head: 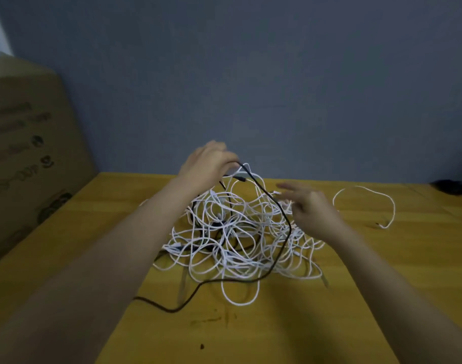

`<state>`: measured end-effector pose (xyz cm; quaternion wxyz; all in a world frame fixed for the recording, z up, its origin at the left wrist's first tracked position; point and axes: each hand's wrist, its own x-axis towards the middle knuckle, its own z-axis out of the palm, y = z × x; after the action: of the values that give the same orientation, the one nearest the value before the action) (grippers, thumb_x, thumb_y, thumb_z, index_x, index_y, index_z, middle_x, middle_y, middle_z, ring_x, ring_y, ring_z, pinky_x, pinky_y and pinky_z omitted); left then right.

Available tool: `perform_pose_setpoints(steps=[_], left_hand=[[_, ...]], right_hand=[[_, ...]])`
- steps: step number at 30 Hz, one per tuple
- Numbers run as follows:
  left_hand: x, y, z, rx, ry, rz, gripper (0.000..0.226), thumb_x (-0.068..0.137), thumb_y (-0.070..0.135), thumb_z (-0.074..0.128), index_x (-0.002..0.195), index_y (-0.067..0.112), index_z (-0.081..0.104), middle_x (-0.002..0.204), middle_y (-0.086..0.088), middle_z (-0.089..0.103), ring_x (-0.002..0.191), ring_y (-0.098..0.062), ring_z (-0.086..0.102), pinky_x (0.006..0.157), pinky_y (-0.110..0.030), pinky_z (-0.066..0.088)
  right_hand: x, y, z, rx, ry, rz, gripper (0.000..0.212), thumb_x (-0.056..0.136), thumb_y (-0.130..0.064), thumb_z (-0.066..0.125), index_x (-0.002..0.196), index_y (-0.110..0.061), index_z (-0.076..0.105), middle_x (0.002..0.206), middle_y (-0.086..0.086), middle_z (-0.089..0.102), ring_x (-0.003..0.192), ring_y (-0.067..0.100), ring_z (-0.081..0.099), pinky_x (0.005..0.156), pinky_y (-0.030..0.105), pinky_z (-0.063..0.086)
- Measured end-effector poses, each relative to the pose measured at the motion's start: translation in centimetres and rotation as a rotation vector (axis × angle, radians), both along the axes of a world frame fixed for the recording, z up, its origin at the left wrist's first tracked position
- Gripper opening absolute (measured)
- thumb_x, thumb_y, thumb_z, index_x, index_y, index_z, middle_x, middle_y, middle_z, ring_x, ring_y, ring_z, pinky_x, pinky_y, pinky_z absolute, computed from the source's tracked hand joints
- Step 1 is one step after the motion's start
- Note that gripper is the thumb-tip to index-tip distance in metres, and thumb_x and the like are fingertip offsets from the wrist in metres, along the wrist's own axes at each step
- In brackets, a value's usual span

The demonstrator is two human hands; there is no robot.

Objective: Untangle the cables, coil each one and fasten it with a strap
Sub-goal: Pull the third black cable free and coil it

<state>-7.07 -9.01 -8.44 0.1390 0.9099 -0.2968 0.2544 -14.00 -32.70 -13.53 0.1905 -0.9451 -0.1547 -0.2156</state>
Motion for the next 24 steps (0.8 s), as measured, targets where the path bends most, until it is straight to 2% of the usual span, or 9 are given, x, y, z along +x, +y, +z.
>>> perform_pose_setpoints(steps=[4,6,8,12,16,19,21,22,24], left_hand=[[-0.8,-0.9,2.0,-0.023,-0.041,-0.107,0.027,0.097,0.030,0.052,0.113,0.017,0.069,0.098,-0.010,0.057,0.103,-0.026,0.048,0.085,-0.038,0.039],[-0.7,-0.7,2.5,-0.051,-0.041,-0.124,0.025,0.096,0.031,0.053,0.107,0.015,0.069,0.091,-0.006,0.054,0.098,-0.023,0.048,0.084,-0.037,0.039],[-0.3,0.0,2.9,-0.133,-0.013,-0.128,0.024,0.096,0.032,0.054,0.099,0.012,0.067,0.085,0.002,0.050,0.090,-0.017,0.047,0.077,-0.033,0.038],[0.8,1.0,2.3,-0.160,0.133,-0.058,0.022,0.097,0.029,0.052,0.089,0.010,0.061,0.082,0.001,0.055,0.078,-0.018,0.053,0.071,-0.037,0.043],[1.9,1.8,-1.0,-0.177,0.406,0.031,0.025,0.100,0.028,0.045,0.085,0.012,0.057,0.078,-0.008,0.059,0.076,-0.032,0.059,0.063,-0.034,0.040],[2.2,2.2,-3.2,-0.103,0.450,0.144,0.028,0.104,0.035,0.033,0.100,0.013,0.050,0.087,-0.012,0.060,0.078,-0.034,0.059,0.066,-0.042,0.045],[2.2,2.4,-4.1,-0.054,0.406,0.181,0.026,0.104,0.036,0.033,0.099,0.015,0.047,0.085,-0.013,0.059,0.075,-0.035,0.057,0.060,-0.040,0.040],[2.2,2.5,-4.5,-0.049,0.381,0.183,0.024,0.104,0.035,0.033,0.096,0.016,0.045,0.081,-0.012,0.058,0.073,-0.034,0.057,0.057,-0.039,0.037],[2.2,2.7,-4.8,-0.029,0.330,0.184,0.022,0.104,0.034,0.033,0.092,0.018,0.044,0.075,-0.009,0.056,0.069,-0.033,0.056,0.054,-0.036,0.034]], right_hand=[[1.0,4.6,3.3,0.243,0.070,0.139,0.037,0.099,-0.025,0.048,0.135,-0.021,0.048,0.126,-0.005,0.058,0.116,0.011,0.052,0.091,0.022,0.038],[1.7,6.1,4.3,0.302,0.071,0.131,0.025,0.100,-0.024,0.045,0.121,-0.016,0.058,0.091,-0.001,0.066,0.089,0.018,0.063,0.075,0.026,0.045],[2.4,6.5,5.3,0.407,-0.018,0.091,0.023,0.101,-0.018,0.044,0.103,-0.010,0.065,0.067,-0.006,0.055,0.065,0.014,0.057,0.067,0.029,0.048],[3.0,7.1,7.3,0.413,-0.274,0.112,0.022,0.100,-0.012,0.046,0.094,-0.005,0.066,0.071,-0.015,0.047,0.062,-0.004,0.046,0.058,0.008,0.032],[2.9,6.3,6.6,0.461,-0.348,0.148,0.020,0.098,-0.010,0.047,0.086,-0.008,0.063,0.067,-0.018,0.047,0.062,-0.006,0.049,0.055,0.008,0.033],[3.9,3.6,4.1,0.238,-0.044,-0.058,0.020,0.095,-0.015,0.049,0.081,-0.015,0.063,0.064,-0.008,0.055,0.058,0.004,0.050,0.056,0.023,0.036],[4.6,2.3,2.6,-0.012,0.282,-0.184,0.023,0.093,-0.017,0.048,0.087,-0.011,0.069,0.081,0.009,0.068,0.071,0.021,0.057,0.063,0.028,0.041],[4.8,2.2,2.1,-0.074,0.354,-0.215,0.025,0.092,-0.016,0.047,0.095,-0.011,0.072,0.093,0.011,0.071,0.081,0.025,0.061,0.070,0.029,0.047],[5.3,3.0,2.1,0.015,0.256,-0.226,0.032,0.090,-0.012,0.046,0.108,-0.015,0.072,0.108,0.009,0.071,0.094,0.028,0.065,0.080,0.032,0.052]])
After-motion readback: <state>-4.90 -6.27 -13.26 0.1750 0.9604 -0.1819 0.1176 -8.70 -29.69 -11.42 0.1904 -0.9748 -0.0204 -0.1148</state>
